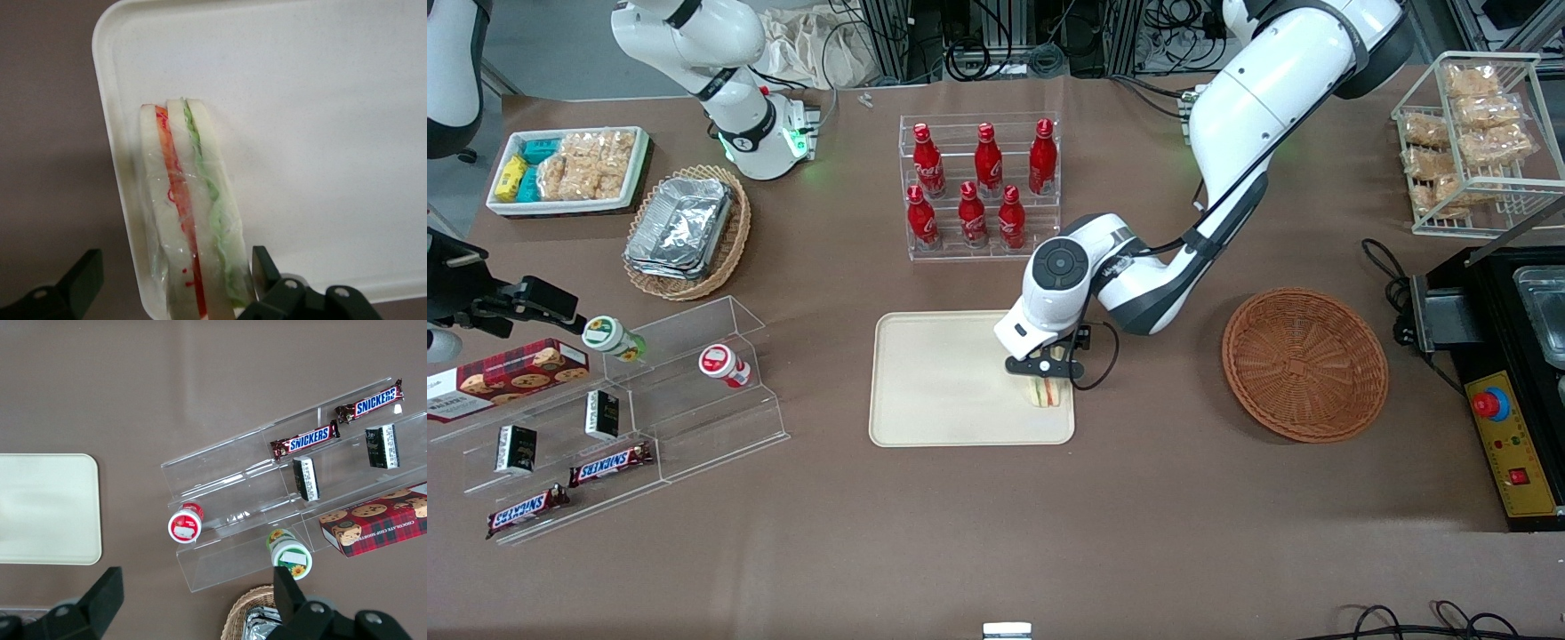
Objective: Place sandwich from basket to tray
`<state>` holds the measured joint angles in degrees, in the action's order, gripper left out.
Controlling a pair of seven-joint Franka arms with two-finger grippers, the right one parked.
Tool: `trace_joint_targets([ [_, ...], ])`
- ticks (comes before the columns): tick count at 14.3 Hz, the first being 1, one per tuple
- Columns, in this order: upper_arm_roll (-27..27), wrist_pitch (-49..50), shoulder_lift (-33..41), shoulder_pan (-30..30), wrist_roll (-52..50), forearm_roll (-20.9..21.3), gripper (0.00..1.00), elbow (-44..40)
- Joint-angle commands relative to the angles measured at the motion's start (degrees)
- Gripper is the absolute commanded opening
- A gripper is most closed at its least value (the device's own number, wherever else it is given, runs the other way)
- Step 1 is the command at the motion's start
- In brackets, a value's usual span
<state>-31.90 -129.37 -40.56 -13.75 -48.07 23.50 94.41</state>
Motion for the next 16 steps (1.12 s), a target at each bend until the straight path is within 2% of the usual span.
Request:
trace_joint_targets([
  [1, 0.09, 7.35, 7.66, 0.31, -0.54, 0.32, 1.0, -0.62],
  [3, 0.09, 12.37, 11.72, 2.14, -0.1, -0.12, 1.0, -2.2],
  [5, -0.09, 16.33, 14.7, 4.78, 1.65, -4.14, 1.0, -3.96],
  [12, 0.09, 33.98, 28.5, 16.37, 20.19, -17.94, 1.0, -4.32],
  [14, 0.61, 39.7, 32.02, 19.89, 24.4, -20.76, 1.0, -4.14],
  [15, 3.49, 41.64, 33.69, 20.08, 26.34, -22.6, 1.0, -4.14],
  [16, 8.56, 42.44, 35.53, 18.95, 27.84, -25.06, 1.0, -4.06],
])
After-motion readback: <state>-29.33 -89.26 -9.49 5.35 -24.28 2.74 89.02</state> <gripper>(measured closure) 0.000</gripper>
